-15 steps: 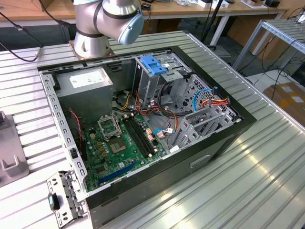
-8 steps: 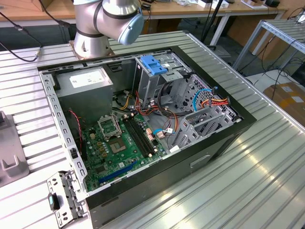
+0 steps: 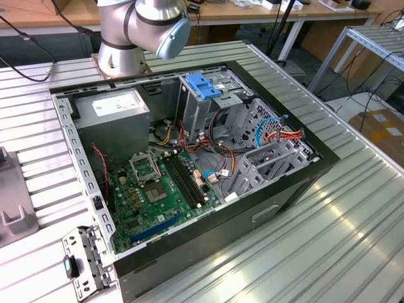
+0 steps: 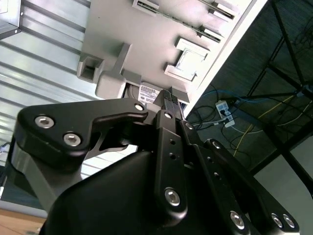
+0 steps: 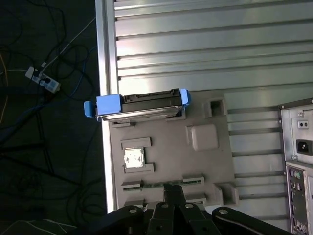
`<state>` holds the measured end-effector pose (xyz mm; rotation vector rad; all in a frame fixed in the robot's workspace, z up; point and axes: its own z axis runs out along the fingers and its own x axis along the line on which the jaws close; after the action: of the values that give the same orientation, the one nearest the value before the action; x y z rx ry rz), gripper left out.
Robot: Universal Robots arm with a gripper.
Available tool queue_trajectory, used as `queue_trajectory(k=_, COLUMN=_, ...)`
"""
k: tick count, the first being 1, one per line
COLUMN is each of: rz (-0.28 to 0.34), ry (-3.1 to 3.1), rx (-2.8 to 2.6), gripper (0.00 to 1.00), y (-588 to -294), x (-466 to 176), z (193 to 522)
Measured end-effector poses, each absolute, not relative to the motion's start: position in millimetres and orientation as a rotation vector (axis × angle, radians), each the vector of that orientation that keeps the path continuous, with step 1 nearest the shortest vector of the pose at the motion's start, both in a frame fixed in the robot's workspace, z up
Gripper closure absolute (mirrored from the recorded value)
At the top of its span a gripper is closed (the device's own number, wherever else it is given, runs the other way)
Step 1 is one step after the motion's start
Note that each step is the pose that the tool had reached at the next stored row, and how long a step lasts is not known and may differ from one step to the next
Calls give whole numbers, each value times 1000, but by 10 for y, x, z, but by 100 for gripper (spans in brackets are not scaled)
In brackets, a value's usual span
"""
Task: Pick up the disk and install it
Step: 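Reach for the disk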
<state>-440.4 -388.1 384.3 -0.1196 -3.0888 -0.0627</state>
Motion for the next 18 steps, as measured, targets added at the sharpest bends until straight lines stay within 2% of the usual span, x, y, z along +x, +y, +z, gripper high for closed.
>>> queue_trajectory(k=18, rz=-63, ry=-3089, rx=-120, gripper=90, y=-3881, x=-4519, z=3834)
